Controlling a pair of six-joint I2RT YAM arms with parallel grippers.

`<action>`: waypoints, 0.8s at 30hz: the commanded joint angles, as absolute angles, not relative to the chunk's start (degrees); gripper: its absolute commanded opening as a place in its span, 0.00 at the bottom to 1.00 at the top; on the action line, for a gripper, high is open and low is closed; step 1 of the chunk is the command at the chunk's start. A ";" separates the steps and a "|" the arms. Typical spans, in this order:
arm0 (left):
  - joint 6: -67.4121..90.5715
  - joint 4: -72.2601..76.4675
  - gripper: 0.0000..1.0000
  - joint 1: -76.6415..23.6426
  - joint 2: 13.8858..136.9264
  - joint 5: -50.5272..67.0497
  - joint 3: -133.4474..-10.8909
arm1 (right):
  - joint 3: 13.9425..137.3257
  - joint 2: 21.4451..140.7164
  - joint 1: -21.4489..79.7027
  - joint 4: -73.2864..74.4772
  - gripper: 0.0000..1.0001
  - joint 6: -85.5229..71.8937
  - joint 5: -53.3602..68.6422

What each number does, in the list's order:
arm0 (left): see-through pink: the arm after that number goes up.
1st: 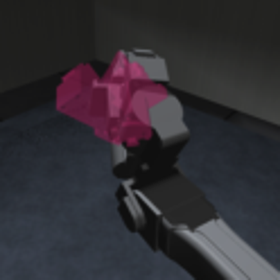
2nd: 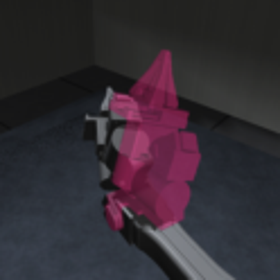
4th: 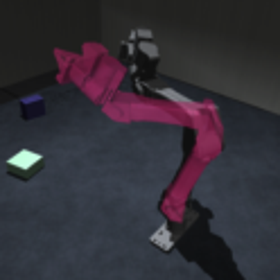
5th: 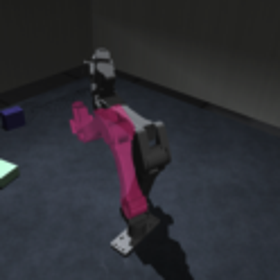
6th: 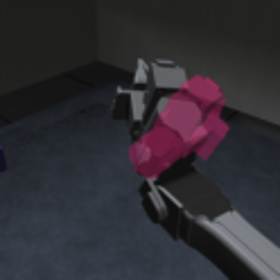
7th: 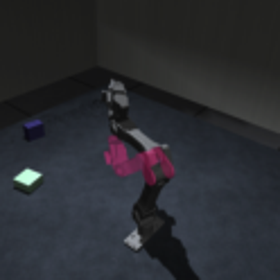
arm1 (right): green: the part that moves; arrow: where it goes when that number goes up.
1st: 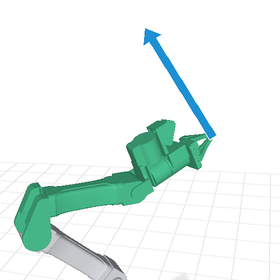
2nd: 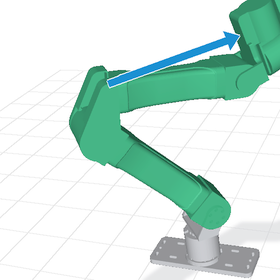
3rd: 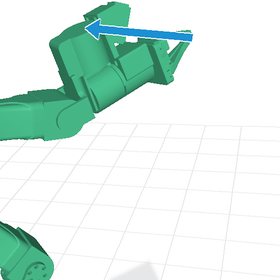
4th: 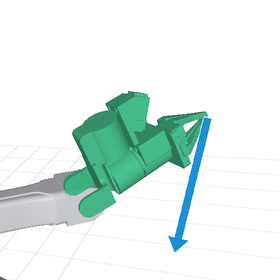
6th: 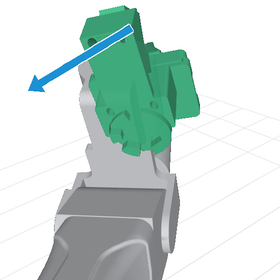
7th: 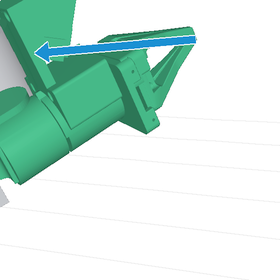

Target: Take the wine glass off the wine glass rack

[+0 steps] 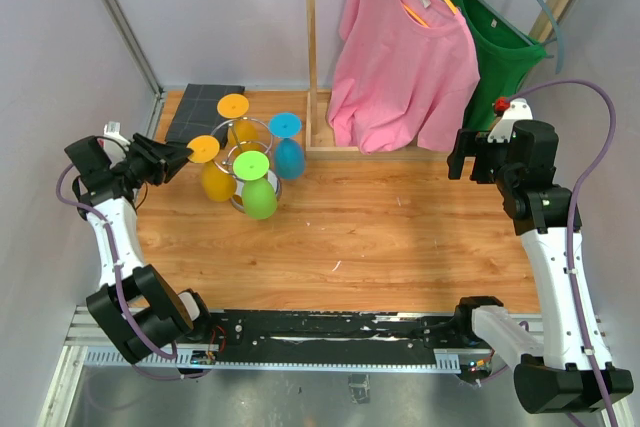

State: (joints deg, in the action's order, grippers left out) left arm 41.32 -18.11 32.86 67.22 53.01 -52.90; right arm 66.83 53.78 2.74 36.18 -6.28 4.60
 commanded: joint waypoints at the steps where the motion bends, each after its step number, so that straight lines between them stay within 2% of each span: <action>1: 40.39 -17.67 0.38 33.49 67.71 54.10 -53.13 | 65.93 53.26 3.60 36.87 0.98 -7.40 5.10; 9: 40.42 -17.58 0.25 33.57 68.10 54.74 -53.29 | 65.54 52.76 3.60 36.90 0.98 -8.06 5.36; 13: 40.63 -17.49 0.14 33.56 68.26 55.33 -53.48 | 65.23 52.52 3.60 36.87 0.98 -8.38 5.53; 16: 40.90 -17.48 0.01 33.57 68.23 55.97 -53.70 | 64.81 52.47 3.60 36.61 0.98 -8.50 5.71; 24: 42.49 -17.43 0.00 33.57 67.70 57.83 -54.90 | 64.76 52.38 3.60 36.31 0.98 -8.54 5.98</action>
State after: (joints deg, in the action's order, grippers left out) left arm 42.65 -17.69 33.26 67.88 55.29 -53.04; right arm 65.17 53.15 2.74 36.36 -7.75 5.15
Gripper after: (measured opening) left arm 0.030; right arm 0.984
